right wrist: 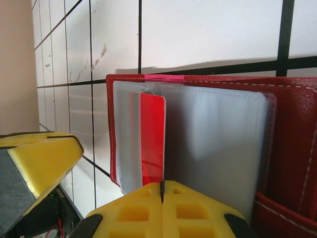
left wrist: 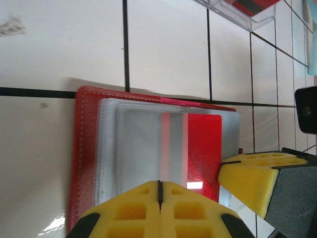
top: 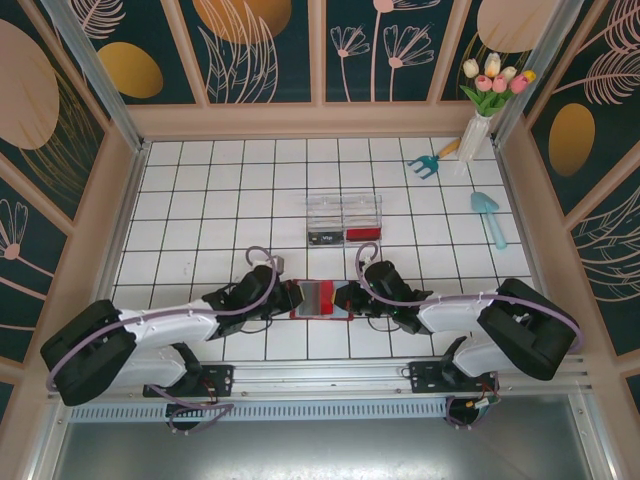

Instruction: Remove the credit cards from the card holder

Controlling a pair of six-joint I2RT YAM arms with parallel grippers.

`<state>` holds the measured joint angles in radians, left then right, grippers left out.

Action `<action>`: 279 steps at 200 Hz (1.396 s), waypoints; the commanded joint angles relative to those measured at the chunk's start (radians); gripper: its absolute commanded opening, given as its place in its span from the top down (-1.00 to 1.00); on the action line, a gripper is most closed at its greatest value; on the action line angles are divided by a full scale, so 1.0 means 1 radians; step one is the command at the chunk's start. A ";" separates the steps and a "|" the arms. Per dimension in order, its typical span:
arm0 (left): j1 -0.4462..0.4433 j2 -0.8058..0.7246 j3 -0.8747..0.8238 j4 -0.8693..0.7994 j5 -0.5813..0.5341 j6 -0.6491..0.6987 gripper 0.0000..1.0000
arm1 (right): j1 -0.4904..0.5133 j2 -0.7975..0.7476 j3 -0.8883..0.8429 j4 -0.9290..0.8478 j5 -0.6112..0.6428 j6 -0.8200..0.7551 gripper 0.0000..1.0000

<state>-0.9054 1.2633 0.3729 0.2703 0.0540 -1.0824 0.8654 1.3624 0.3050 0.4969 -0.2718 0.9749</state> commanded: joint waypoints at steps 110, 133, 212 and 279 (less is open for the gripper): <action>-0.031 0.213 0.028 0.068 0.037 0.000 1.00 | -0.006 0.041 0.007 0.038 -0.009 -0.029 0.64; -0.033 0.216 0.024 0.066 0.036 -0.002 1.00 | -0.006 0.051 0.008 0.047 -0.009 -0.029 0.58; -0.039 0.235 0.032 0.047 0.034 -0.007 1.00 | -0.006 0.098 0.049 -0.008 0.023 -0.012 0.50; -0.040 0.246 0.031 0.050 0.035 -0.010 1.00 | 0.004 0.108 0.052 0.027 -0.004 -0.024 0.72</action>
<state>-0.9356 1.4757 0.4099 0.3965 0.0856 -1.0855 0.8646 1.4494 0.3458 0.4904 -0.2596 0.9550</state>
